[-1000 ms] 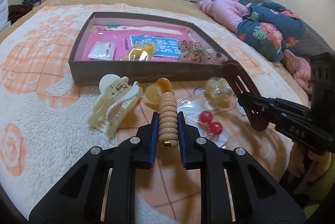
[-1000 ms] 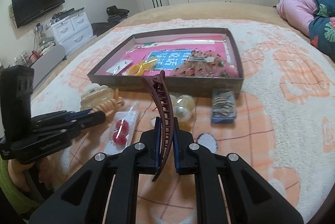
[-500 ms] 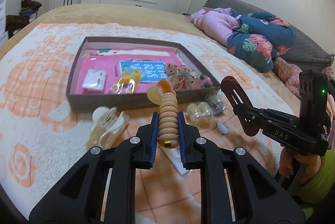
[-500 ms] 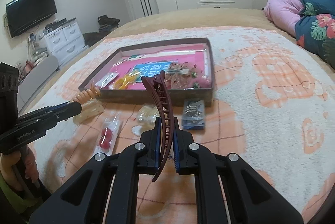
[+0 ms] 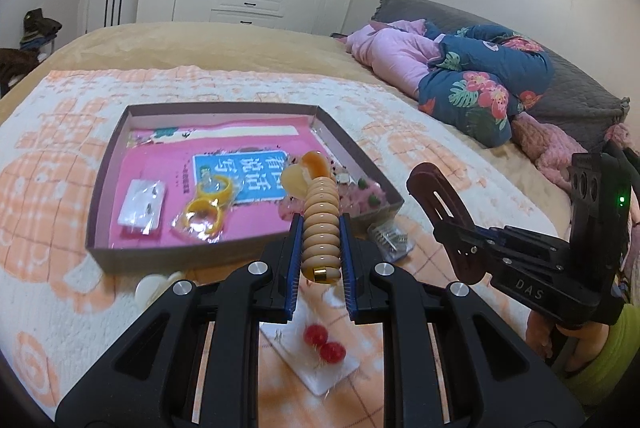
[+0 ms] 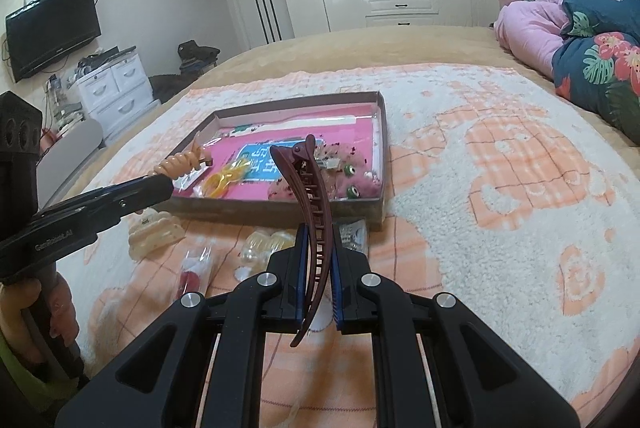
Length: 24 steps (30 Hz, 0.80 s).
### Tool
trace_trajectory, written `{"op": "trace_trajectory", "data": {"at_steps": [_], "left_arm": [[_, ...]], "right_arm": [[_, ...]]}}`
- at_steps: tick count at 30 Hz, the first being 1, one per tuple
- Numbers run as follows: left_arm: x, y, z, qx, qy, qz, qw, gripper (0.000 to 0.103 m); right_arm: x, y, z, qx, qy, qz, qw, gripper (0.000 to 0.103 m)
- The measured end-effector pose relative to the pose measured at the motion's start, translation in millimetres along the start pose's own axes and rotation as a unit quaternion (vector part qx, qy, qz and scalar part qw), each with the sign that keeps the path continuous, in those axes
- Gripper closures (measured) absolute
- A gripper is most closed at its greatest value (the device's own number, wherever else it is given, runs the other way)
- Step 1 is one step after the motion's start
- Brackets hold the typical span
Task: Organize jewelry
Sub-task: 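Carry the claw clip and spiral hair tie into the box and open both tools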
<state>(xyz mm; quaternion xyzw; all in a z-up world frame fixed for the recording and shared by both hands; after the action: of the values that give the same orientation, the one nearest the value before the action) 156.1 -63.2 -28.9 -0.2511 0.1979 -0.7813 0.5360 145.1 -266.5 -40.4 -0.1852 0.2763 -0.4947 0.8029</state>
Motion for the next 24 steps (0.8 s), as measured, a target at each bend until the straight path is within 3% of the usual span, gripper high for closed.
{"op": "trace_trajectory", "data": {"at_steps": [24], "left_arm": [[-12.2,61.4,36.8,-0.016,-0.012,0.011,0.9997,0.092]], "right_arm": [[25.8,24.9,56.6,0.031,-0.005,-0.028,0.999,0.093]]}}
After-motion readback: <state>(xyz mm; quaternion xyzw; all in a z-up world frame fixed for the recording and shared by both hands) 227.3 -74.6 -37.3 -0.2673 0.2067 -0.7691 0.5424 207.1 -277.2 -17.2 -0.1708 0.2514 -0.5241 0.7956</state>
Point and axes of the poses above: each gripper's, at about its wrist camera, not at the fingertips, and y roughly the way its jaws point, x to its right, z to its top, the point moved 1 cm from there along y, roughly the way its jaws point, and after that the axes turned 7 degrees about z, right-handed, at the moved point
